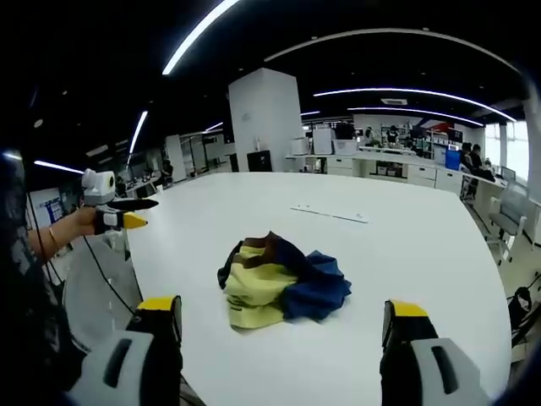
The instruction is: Fold the garment on the visible template until the final outline fits inside the template.
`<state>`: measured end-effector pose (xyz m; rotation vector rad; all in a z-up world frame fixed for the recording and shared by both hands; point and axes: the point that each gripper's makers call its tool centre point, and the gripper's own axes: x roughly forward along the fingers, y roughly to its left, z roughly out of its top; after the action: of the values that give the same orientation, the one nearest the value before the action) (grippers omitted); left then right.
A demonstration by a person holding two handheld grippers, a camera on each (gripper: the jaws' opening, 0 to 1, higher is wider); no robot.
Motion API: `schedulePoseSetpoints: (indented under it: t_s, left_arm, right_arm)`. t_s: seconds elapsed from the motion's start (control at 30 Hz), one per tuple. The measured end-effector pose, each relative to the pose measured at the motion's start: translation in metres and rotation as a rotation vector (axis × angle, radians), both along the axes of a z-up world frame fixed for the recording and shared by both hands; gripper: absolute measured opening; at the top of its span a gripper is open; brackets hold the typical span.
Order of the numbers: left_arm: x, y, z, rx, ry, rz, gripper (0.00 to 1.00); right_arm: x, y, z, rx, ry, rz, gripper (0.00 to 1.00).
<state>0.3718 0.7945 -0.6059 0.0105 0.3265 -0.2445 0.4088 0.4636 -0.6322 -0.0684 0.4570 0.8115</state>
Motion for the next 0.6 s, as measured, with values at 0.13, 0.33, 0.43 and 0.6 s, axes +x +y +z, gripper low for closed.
schedulePoseSetpoints:
  t_s: [0.13,0.33,0.43,0.6]
  left_arm:
    - [-0.0014,0.0007,-0.0022,-0.003,0.012,0.003,0.99]
    - [-0.0024,0.0012,-0.0022,0.002,0.012,0.000,0.99]
    - [-0.0022,0.0016,-0.0024,0.004,0.014,0.001,0.99]
    - [-0.0019,0.0011,-0.0028,0.004,0.014,-0.002,0.99]
  right_arm:
    - [-0.0004,-0.0010,-0.0013,-0.003,0.005,-0.005,1.00]
    - [-0.0015,-0.0009,-0.0026,-0.006,0.004,-0.005,1.00]
    - [-0.0023,-0.0010,-0.0038,-0.011,0.007,-0.004,1.00]
    - [-0.0040,-0.0020,-0.0054,-0.016,0.015,-0.005,1.00]
